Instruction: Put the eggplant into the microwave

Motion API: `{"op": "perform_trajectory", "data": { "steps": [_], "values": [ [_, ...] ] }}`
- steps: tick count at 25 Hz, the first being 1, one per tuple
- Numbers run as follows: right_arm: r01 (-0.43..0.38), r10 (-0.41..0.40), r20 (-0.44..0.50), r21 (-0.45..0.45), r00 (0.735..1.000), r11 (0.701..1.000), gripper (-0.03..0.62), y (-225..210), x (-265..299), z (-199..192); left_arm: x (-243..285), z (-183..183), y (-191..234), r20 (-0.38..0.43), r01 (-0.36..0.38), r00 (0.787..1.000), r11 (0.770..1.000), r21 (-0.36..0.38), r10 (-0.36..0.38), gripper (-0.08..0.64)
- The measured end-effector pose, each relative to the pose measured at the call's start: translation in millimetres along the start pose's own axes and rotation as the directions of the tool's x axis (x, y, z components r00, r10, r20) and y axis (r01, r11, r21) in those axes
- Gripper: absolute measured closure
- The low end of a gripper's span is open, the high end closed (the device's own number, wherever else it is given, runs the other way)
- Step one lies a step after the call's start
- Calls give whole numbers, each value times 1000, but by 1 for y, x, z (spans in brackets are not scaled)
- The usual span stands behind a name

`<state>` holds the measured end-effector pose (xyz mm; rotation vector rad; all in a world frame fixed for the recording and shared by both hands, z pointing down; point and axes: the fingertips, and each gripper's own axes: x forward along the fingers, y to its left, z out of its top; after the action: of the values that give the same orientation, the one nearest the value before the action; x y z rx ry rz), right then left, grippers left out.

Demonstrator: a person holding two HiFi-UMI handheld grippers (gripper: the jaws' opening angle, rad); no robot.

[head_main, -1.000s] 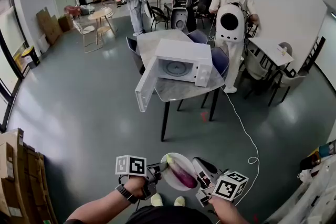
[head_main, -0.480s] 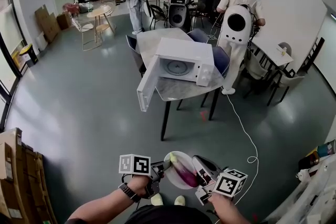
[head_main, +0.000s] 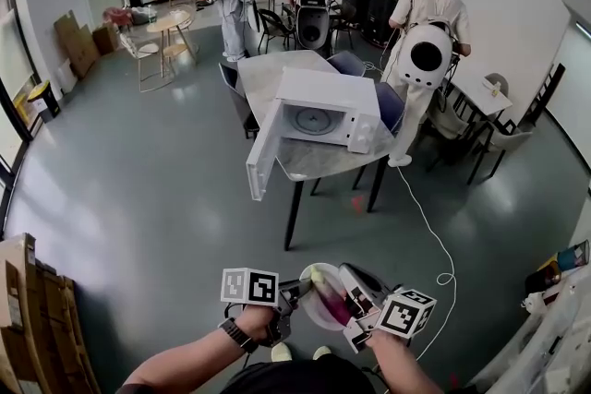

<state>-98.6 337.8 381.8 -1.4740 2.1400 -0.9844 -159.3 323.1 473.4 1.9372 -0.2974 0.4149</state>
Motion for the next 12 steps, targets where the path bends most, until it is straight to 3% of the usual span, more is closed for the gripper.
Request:
{"op": "perform_trajectory", "data": {
  "steps": [12],
  "values": [
    [23,-22,50,-19,999,1000,591,-13,25,22,11,35,10,22,-5,1000,1000,23,5,535]
  ]
}}
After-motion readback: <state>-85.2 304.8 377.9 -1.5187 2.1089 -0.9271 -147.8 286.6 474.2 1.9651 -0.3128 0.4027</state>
